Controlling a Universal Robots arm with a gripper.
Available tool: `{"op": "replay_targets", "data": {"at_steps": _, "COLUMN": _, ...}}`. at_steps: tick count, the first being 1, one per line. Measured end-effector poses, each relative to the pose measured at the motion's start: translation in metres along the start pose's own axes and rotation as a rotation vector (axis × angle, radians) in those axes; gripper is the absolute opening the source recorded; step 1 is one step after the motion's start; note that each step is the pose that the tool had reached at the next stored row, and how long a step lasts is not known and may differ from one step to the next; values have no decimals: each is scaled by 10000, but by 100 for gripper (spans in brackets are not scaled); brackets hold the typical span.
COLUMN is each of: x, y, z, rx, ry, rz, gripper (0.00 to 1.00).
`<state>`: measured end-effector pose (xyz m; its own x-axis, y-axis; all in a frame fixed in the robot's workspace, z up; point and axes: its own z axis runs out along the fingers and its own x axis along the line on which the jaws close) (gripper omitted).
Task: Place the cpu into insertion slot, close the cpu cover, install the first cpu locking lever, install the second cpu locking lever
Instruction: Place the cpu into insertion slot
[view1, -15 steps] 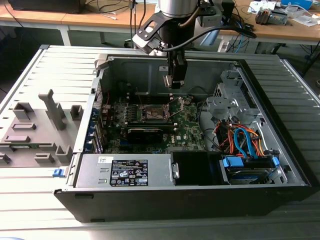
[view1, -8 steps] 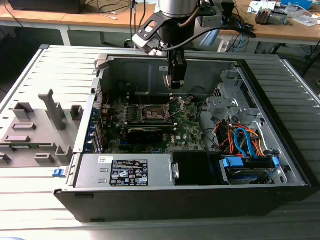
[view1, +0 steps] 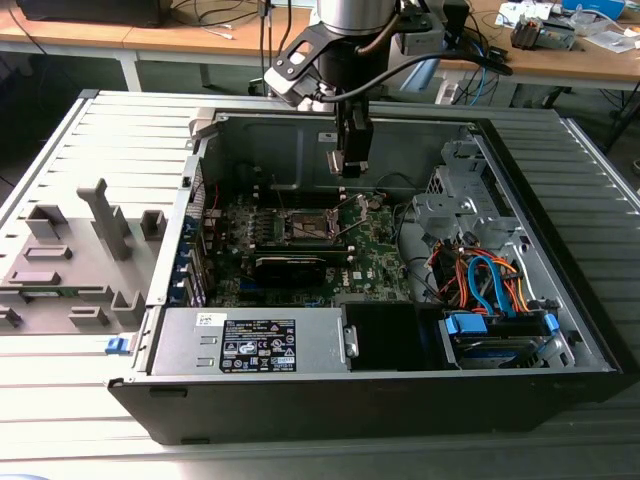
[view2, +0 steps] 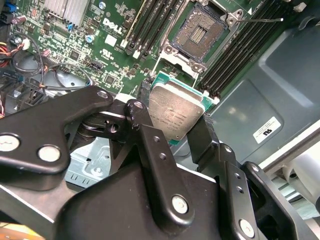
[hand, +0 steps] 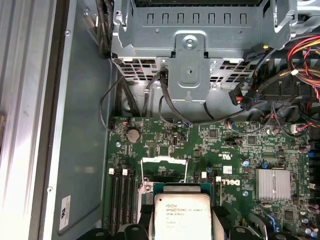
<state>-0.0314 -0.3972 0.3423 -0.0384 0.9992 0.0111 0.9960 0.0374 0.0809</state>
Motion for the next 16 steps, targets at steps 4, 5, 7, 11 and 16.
{"op": "replay_targets", "data": {"at_steps": 4, "x": 0, "y": 0, "z": 0, "rx": 0, "ry": -4, "rz": 59, "gripper": 55}}
{"op": "replay_targets", "data": {"at_steps": 5, "x": 0, "y": 0, "z": 0, "rx": -1, "ry": -7, "rz": 93, "gripper": 55}}
{"op": "replay_targets", "data": {"at_steps": 7, "x": 0, "y": 0, "z": 0, "rx": -1, "ry": -11, "rz": 138, "gripper": 55}}
{"op": "replay_targets", "data": {"at_steps": 11, "x": 0, "y": 0, "z": 0, "rx": -2, "ry": -18, "rz": 216, "gripper": 55}}
{"op": "replay_targets", "data": {"at_steps": 16, "x": 0, "y": 0, "z": 1, "rx": -3, "ry": -26, "rz": 318, "gripper": 55}}
